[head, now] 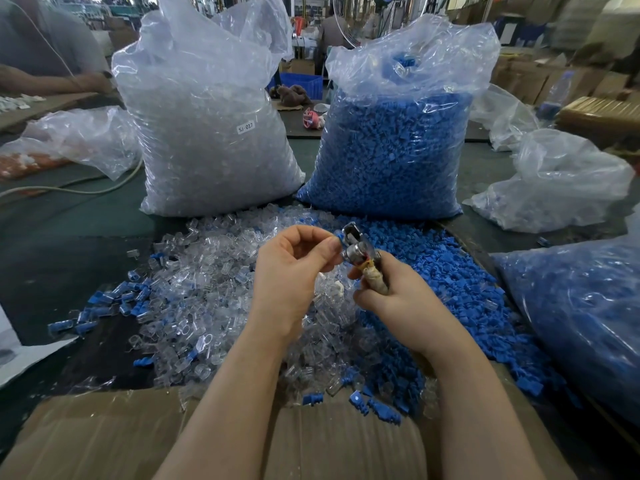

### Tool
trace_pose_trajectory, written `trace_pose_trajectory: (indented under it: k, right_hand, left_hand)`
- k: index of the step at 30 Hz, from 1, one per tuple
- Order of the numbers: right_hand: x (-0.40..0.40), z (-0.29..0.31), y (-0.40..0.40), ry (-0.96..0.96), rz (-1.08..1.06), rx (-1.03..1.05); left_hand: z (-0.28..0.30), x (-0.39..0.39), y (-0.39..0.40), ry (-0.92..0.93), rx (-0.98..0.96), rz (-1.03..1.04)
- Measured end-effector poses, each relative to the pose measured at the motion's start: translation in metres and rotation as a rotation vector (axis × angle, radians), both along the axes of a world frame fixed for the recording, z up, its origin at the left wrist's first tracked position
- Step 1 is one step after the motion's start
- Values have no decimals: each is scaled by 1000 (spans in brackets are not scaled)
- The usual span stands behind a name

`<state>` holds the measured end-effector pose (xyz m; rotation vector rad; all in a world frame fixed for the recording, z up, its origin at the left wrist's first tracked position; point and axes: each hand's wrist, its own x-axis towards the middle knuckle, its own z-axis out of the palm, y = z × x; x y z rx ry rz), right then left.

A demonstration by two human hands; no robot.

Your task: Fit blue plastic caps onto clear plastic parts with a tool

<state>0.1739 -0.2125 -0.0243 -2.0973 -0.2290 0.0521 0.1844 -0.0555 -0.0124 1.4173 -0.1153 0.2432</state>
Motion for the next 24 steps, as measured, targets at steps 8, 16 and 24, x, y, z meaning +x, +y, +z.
trace_pose_trajectory:
  k: [8, 16, 24]
  right_hand:
    - [-1, -1, -1, 12, -1, -10]
    - [-1, -2, 3, -31, -23, -20]
    - [0, -4, 4, -49, -31, -31]
  left_hand:
    - [1, -1, 2, -32, 14, -39]
    - [-1, -1, 2, -13, -3, -41]
    - [-1, -1, 2, -5, 11, -36]
